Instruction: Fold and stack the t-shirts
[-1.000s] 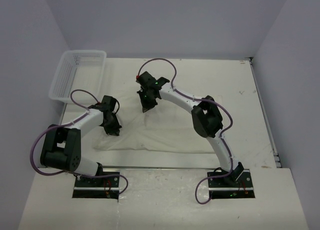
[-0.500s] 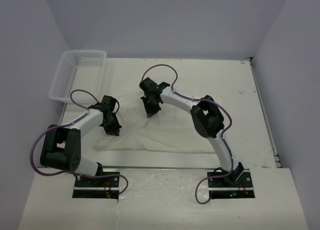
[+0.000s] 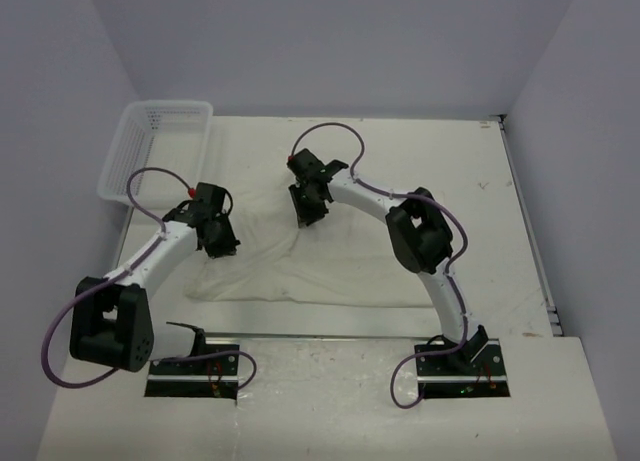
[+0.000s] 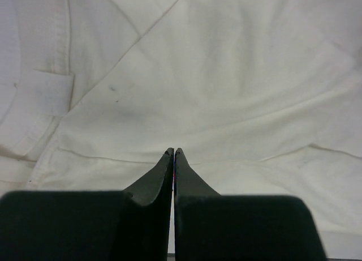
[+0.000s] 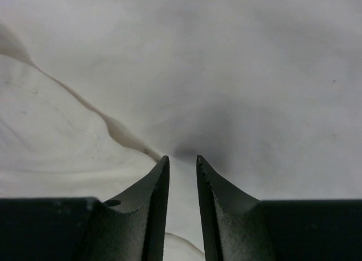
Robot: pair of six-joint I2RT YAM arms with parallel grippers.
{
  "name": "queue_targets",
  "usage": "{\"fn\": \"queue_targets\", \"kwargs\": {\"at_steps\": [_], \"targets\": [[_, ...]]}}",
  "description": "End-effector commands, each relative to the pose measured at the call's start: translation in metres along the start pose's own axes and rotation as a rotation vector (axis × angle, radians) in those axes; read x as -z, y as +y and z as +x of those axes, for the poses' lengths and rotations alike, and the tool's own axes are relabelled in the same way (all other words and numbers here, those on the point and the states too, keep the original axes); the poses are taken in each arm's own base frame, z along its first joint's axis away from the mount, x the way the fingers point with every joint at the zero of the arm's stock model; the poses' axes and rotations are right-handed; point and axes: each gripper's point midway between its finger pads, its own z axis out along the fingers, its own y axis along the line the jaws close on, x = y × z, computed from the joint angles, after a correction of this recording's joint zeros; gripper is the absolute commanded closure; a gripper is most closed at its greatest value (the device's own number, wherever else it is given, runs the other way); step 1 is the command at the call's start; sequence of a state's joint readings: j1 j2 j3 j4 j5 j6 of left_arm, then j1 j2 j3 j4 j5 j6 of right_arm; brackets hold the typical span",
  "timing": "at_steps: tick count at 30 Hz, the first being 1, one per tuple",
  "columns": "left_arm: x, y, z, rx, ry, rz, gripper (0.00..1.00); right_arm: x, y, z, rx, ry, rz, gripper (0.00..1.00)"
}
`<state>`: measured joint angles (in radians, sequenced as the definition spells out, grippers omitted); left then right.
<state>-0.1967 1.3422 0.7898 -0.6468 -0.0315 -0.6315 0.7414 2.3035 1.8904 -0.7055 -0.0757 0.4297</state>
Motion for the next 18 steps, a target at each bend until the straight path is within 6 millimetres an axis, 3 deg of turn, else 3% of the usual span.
{"fn": "queue_targets", "kwargs": {"at_steps": [1,2,4,7,10,11,13,14,16,18], "targets": [[0.041,-0.024,-0.047,-0.023,-0.192,0.094,1.0,0.059,0.014,-0.031,0.02,-0.147,-0.024,0.72],[0.048,-0.026,-0.053,-0.025,-0.222,0.101,1.0,0.058,0.008,-0.02,0.017,-0.128,-0.016,0.71],[0.063,-0.033,-0.065,-0.027,-0.27,0.129,1.0,0.066,0.01,-0.017,0.021,-0.144,-0.032,0.69],[0.063,-0.043,-0.073,-0.033,-0.266,0.152,1.0,0.073,0.007,-0.006,0.025,-0.135,-0.029,0.63],[0.05,-0.055,-0.074,-0.048,-0.217,0.181,1.0,0.075,0.0,0.006,0.031,-0.121,0.011,0.61],[0.043,-0.059,-0.072,-0.051,-0.189,0.192,1.0,0.083,-0.002,0.006,0.028,-0.138,0.029,0.65],[0.037,-0.062,-0.072,-0.056,-0.176,0.198,1.0,0.091,-0.002,0.011,0.015,-0.154,0.025,0.95],[0.034,-0.064,-0.076,-0.056,-0.187,0.201,1.0,0.09,-0.005,0.022,0.008,-0.134,0.023,1.0],[0.026,-0.065,-0.078,-0.057,-0.176,0.196,1.0,0.107,-0.001,0.022,-0.004,-0.174,-0.008,1.0],[0.018,-0.067,-0.079,-0.057,-0.161,0.187,1.0,0.119,-0.011,0.029,-0.022,-0.192,0.017,1.0]]}}
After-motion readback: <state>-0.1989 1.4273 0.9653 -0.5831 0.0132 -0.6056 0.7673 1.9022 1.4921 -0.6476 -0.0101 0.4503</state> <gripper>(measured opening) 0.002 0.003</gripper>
